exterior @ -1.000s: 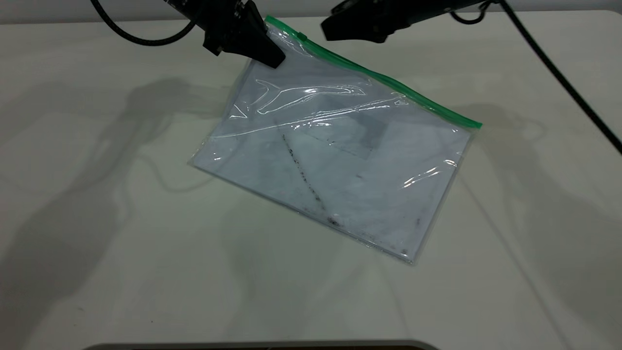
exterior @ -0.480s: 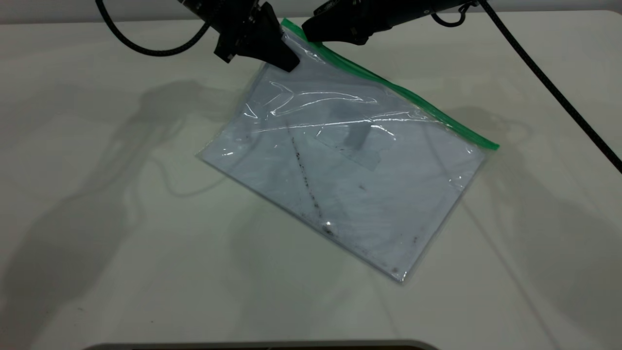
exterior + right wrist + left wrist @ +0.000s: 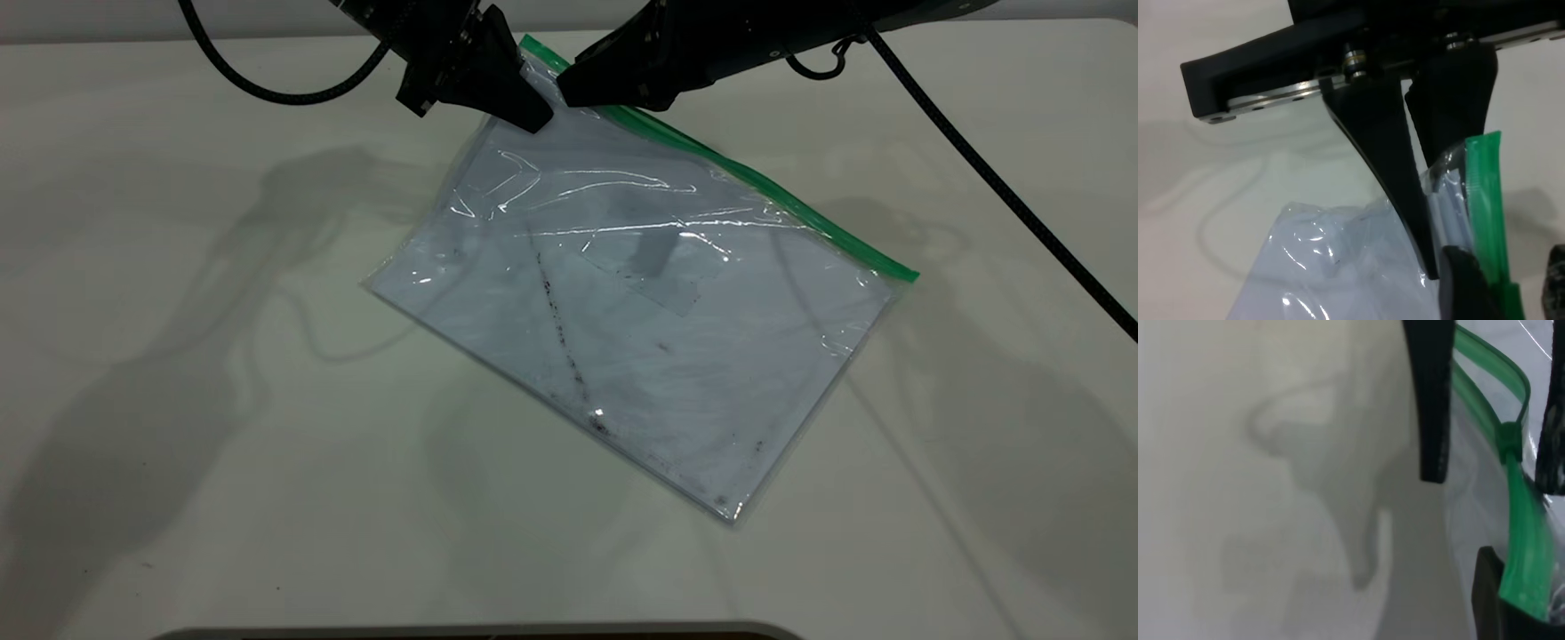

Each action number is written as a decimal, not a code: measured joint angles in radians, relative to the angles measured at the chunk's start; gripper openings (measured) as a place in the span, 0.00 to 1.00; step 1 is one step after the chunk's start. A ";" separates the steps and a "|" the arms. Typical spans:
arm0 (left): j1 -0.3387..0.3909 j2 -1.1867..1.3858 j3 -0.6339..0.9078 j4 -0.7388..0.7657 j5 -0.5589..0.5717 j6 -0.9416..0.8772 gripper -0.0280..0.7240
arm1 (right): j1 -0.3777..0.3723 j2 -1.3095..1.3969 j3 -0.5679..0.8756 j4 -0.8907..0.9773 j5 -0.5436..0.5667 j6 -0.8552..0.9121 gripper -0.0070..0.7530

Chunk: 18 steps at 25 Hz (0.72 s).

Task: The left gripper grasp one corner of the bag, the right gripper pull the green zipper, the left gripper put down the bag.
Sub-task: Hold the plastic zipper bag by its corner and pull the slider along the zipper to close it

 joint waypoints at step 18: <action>0.002 0.000 0.000 0.000 -0.009 0.001 0.11 | 0.001 0.001 -0.006 -0.056 0.006 0.000 0.05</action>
